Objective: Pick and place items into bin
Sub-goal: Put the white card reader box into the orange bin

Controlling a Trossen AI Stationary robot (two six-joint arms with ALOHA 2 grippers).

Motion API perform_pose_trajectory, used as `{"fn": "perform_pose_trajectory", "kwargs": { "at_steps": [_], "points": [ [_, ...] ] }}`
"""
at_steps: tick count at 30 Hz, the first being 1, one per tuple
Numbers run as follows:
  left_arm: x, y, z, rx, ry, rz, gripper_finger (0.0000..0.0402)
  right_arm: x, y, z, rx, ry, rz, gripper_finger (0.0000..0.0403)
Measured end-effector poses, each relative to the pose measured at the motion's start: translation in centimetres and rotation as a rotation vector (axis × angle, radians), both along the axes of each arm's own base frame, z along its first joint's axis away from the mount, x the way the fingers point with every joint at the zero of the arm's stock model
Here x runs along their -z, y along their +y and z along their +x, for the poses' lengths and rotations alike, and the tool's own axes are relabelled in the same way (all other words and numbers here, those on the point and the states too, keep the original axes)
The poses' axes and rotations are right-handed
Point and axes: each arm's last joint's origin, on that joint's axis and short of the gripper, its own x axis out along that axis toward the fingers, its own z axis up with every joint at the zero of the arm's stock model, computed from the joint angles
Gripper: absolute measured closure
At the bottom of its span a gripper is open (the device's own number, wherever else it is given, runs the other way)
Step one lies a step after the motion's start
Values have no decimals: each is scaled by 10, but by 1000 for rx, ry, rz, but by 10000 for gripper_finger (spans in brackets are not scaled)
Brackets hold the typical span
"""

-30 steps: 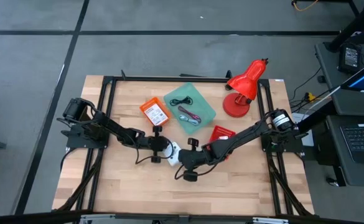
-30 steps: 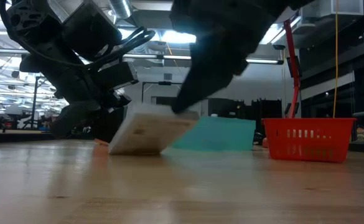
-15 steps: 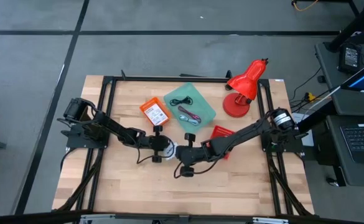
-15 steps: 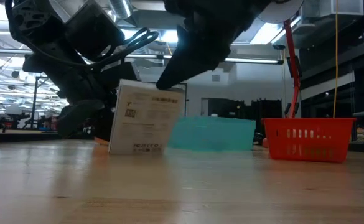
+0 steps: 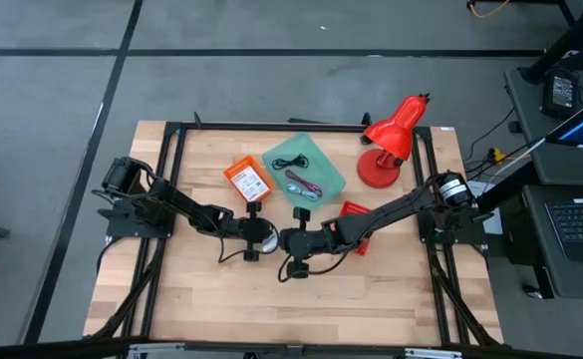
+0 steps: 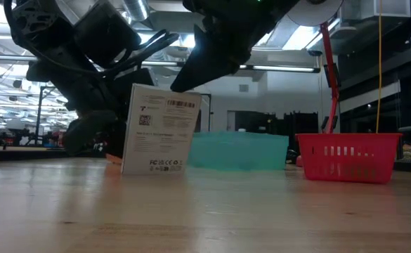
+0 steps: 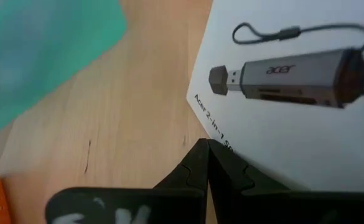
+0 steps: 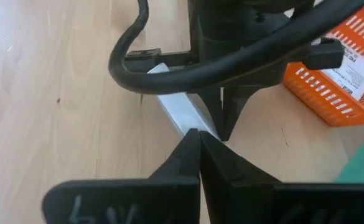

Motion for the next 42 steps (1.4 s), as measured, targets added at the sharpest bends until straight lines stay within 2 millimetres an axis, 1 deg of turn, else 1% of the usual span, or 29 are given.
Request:
{"fn": "perform_pose_trajectory", "kwargs": {
  "at_steps": [6,8,12,13,15,16,19,20,23,24,26,28,30,31,33,37,39,42],
  "points": [
    [-1,-1,1,11,-13,-15,398,-1,-6,3,-5,-13,-15,402],
    [-2,-2,1,23,-15,-43,398,-3,-10,5,7,-31,-18,402],
    [-11,-9,9,135,-95,-117,398,-2,-20,9,32,-51,-47,403],
    [-12,-9,9,145,-100,-114,398,1,-22,8,27,-29,-43,403],
    [-11,-8,8,141,-98,-95,398,16,-25,4,23,53,-44,403],
    [-11,-8,9,139,-100,-89,398,20,-25,2,23,80,-41,403],
    [-9,-8,7,135,-82,-81,398,4,-24,4,48,20,-8,403],
    [-9,-7,7,131,-79,-79,398,4,-24,4,55,22,-3,403],
    [-9,-7,7,122,-80,-72,398,14,-24,2,36,60,-22,403],
    [-9,-7,7,122,-80,-71,398,12,-23,4,28,42,-25,403],
    [-9,-7,7,122,-79,-71,398,2,-22,8,14,-19,-26,403],
    [-8,-7,6,120,-72,-68,398,2,-21,7,10,-15,-27,403],
    [-7,-6,6,118,-66,-66,398,6,-19,4,1,24,-34,403],
    [-7,-6,6,117,-65,-65,398,4,-17,3,-1,43,-36,403],
    [-7,-6,6,117,-64,-65,398,-4,-12,3,2,55,-27,403],
    [-7,-6,5,115,-59,-64,398,-17,-1,-8,-3,196,11,403],
    [-7,-6,5,115,-58,-63,398,-18,5,-15,4,271,46,403],
    [-7,-6,5,115,-58,-63,398,-14,12,-21,8,320,111,403]
  ]
}}
